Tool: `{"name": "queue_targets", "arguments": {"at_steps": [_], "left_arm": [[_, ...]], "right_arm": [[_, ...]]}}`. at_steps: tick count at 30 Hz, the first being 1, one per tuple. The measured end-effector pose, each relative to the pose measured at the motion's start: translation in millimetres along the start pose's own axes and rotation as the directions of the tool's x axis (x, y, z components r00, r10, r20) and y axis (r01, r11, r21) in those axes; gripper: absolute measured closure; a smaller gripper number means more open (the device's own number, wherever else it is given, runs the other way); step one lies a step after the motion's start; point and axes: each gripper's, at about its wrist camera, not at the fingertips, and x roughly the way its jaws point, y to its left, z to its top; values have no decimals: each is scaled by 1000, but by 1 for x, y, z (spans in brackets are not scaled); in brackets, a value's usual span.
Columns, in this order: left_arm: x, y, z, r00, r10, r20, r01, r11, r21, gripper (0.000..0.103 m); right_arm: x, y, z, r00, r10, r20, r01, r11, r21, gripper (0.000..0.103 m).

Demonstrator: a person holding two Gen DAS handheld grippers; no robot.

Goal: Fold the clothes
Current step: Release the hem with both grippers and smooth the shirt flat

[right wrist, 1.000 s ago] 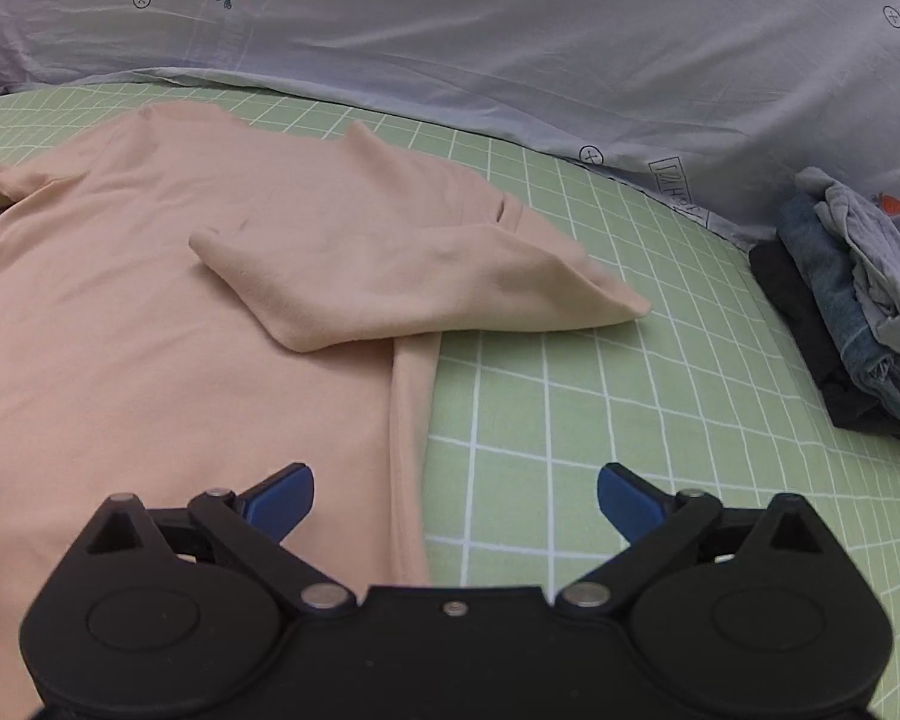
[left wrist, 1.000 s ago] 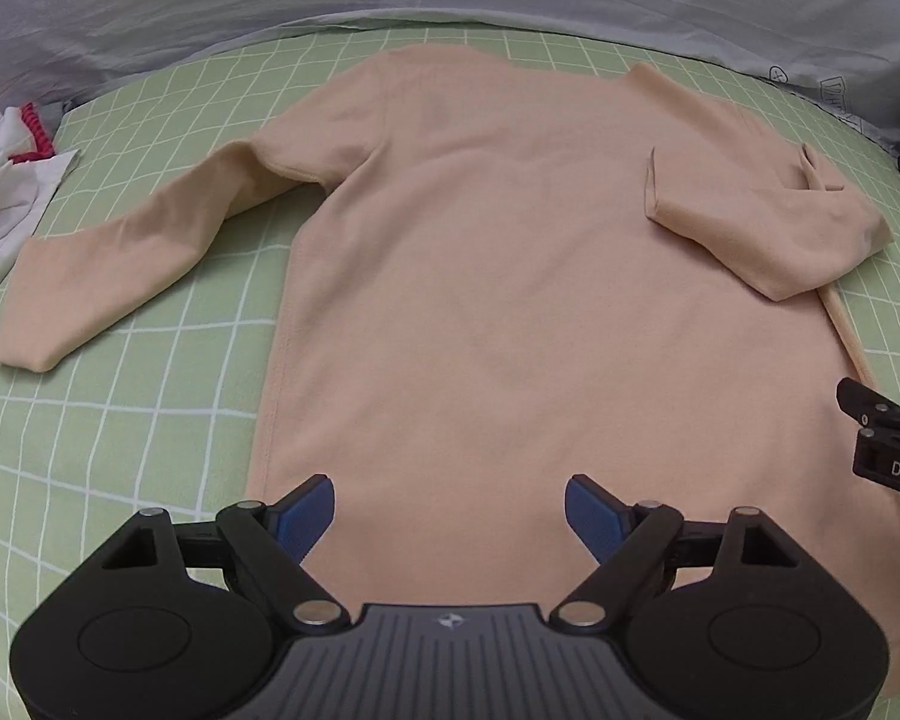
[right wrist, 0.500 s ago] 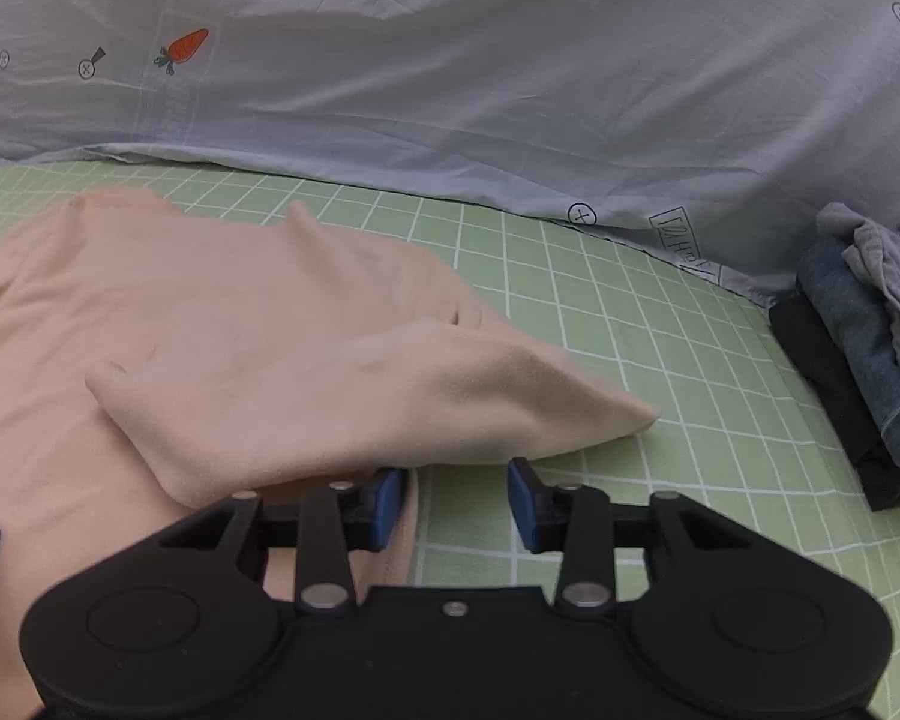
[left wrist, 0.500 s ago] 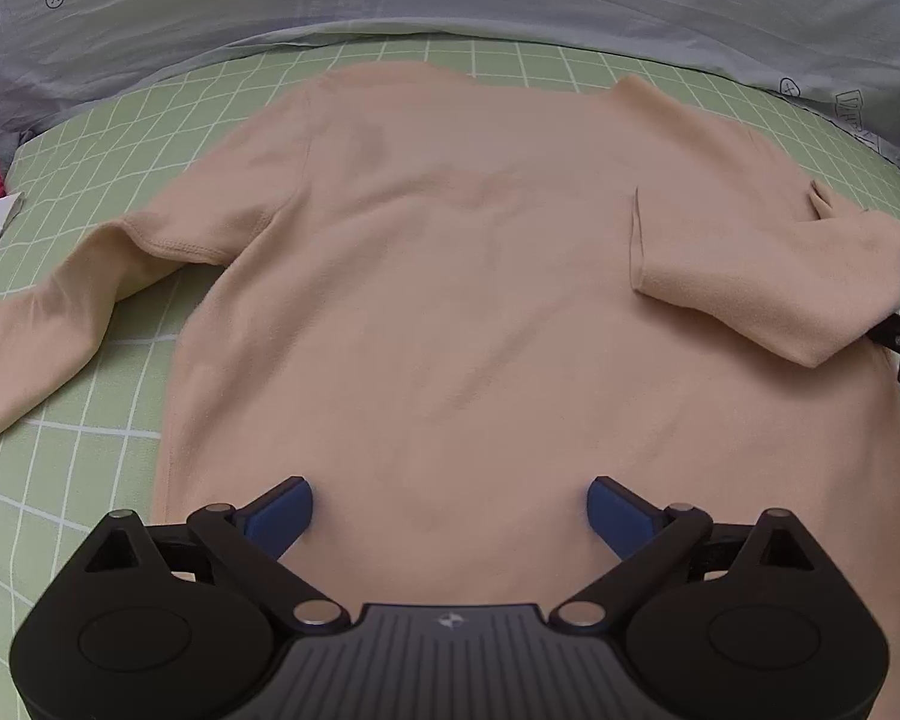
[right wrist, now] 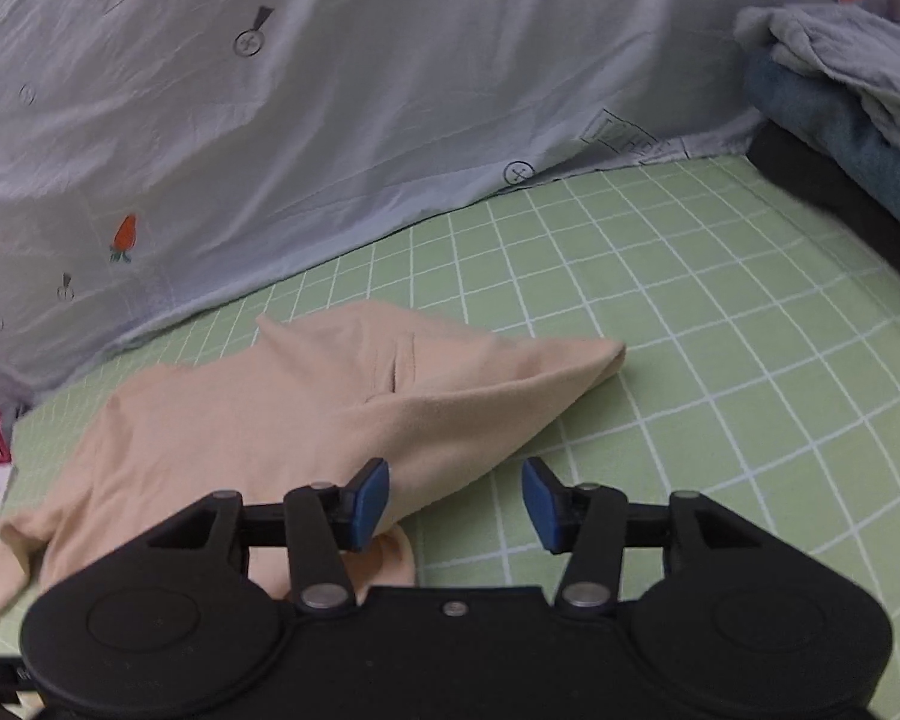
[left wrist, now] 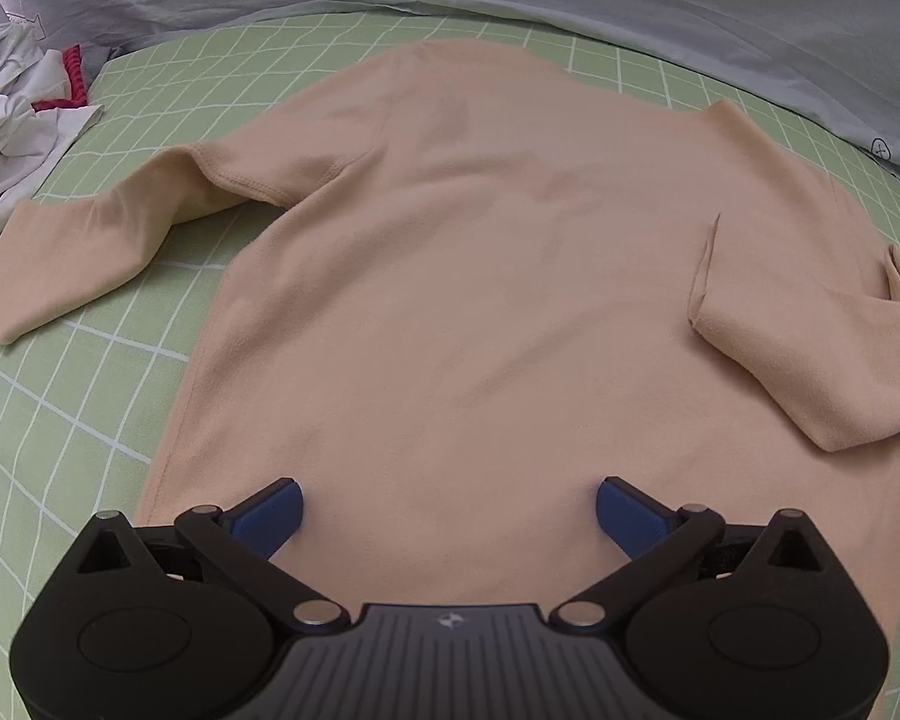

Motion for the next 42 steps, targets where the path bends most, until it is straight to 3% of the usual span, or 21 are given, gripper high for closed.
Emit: {"name": "queue_targets", "arguments": {"at_steps": [4,6,8,12,15,19,21,23,25,26,27,28,30,33,37,40,42], "left_arm": [[0,0,0,1000,-5,-5,5,1000,8,0],[0,1,2,1000,-8,-13,8,1000,14,0],[1,2,4,1000,-11,-21,11,1000,19,0],[1,1,4,1000,-16,-20,17,999,30,0],[1,1,2,1000,-19,-13,19,999,35,0],[1,1,0,1000,-21,-7,21,999,38,0],[0,1,-1,1000,-22,-2,22,999,39,0],[0,0,-2,1000,-21,1,21,999,37,0],[0,0,-2,1000,-21,2,21,999,35,0],[0,-1,-2,1000,-20,1,20,999,35,0],[-1,-1,-2,1000,-20,0,20,999,34,0],[0,-1,-2,1000,-20,0,20,999,34,0],[0,-2,-1,1000,-20,0,20,999,34,0],[0,-2,-1,1000,-20,1,20,999,34,0],[1,-3,0,1000,-19,-3,19,999,32,0],[1,-3,1,1000,-18,-5,18,999,31,0],[1,-4,1,1000,-17,-4,17,999,29,0]], "right_arm": [[7,-11,0,997,71,-7,-68,970,235,51],[17,-10,-3,997,80,-24,-70,961,267,52],[23,-10,-6,996,82,-29,-70,954,293,59],[22,-9,-7,999,52,-10,-47,963,266,89],[14,-15,1,1000,9,21,-13,976,216,94],[-1,-29,27,984,-124,127,115,990,80,95],[-4,-34,41,951,-240,197,249,968,-24,95],[-5,-37,54,906,-339,251,375,921,-110,95],[-10,-44,60,892,-373,256,412,903,-120,88],[-13,-48,60,898,-367,244,400,911,-103,80],[-16,-52,59,904,-360,230,387,918,-85,61],[-17,-53,54,912,-350,213,371,926,-67,53],[-18,-52,41,928,-332,166,345,937,-52,54],[-13,-47,17,942,-321,92,327,944,-48,46],[-8,-39,-10,949,-315,-5,314,947,-64,43],[-11,-30,-21,956,-292,-32,288,952,-108,38],[-13,-25,-28,955,-294,-42,284,946,-158,43]]}}
